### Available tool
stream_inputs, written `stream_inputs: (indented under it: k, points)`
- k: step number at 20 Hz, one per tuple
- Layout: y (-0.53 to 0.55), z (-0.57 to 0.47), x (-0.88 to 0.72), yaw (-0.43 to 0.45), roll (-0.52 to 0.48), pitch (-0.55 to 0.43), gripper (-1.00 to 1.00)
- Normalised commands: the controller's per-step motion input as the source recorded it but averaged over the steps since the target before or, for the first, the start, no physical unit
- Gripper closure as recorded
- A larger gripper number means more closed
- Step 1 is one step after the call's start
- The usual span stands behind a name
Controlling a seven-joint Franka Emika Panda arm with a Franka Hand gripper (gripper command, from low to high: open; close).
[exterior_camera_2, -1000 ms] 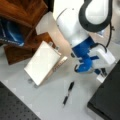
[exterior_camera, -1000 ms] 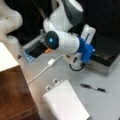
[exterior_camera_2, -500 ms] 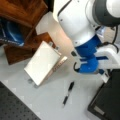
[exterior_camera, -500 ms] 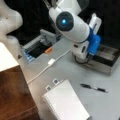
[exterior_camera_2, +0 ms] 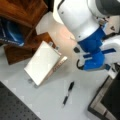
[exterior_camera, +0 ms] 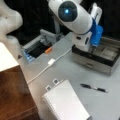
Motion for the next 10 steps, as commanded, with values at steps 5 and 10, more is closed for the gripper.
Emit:
stream_inputs:
  k: [5, 10]
  points:
    - [-0.01, 0.33, -0.02, 0.171, 0.014, 0.092, 1.0]
    - [0.02, 0.33, -0.04, 0.104, 0.065, 0.089, 1.0]
